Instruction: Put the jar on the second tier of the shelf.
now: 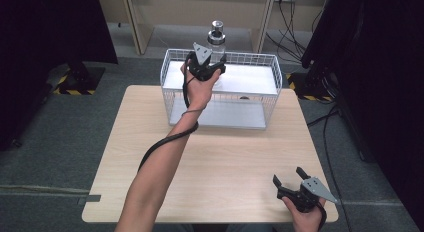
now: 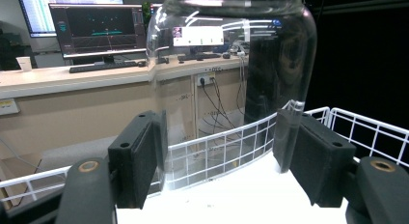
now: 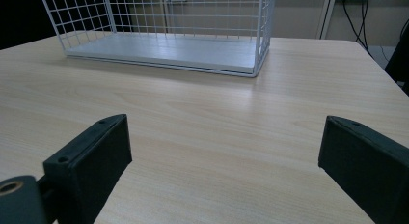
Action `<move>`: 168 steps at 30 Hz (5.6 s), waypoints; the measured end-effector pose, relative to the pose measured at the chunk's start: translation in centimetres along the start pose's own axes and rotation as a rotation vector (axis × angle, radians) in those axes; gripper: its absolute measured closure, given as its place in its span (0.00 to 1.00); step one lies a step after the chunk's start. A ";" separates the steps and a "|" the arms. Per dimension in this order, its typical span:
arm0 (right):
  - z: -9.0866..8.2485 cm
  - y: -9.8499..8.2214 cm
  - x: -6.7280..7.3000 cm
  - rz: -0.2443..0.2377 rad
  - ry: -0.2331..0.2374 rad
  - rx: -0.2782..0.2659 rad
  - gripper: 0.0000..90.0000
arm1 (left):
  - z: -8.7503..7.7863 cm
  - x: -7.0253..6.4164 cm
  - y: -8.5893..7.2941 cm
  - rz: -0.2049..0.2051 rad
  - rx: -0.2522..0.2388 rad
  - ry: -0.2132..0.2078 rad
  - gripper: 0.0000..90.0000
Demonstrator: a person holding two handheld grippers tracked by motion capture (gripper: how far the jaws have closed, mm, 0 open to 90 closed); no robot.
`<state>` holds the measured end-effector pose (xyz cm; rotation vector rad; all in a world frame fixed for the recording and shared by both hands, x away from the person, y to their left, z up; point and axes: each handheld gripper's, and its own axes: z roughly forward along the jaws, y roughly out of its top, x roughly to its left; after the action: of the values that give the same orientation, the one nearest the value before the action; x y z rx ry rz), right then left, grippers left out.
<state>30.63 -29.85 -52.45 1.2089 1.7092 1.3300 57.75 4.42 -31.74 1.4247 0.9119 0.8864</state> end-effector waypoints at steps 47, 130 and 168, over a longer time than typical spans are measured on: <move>0.0 0.0 0.1 -0.007 0.000 -0.003 0.05 | -1.4 0.7 -1.1 0.020 0.061 -0.010 0.07; 0.0 0.0 0.3 -0.019 -0.008 0.002 0.05 | -12.5 0.9 -7.6 0.027 0.014 -0.102 0.06; 0.0 0.0 0.2 -0.020 -0.008 0.000 0.05 | -17.4 1.7 -11.6 0.011 0.031 -0.105 0.06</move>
<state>30.57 -29.63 -52.46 1.1930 1.7109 1.3116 42.15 13.38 -42.53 1.4901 0.8424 0.8009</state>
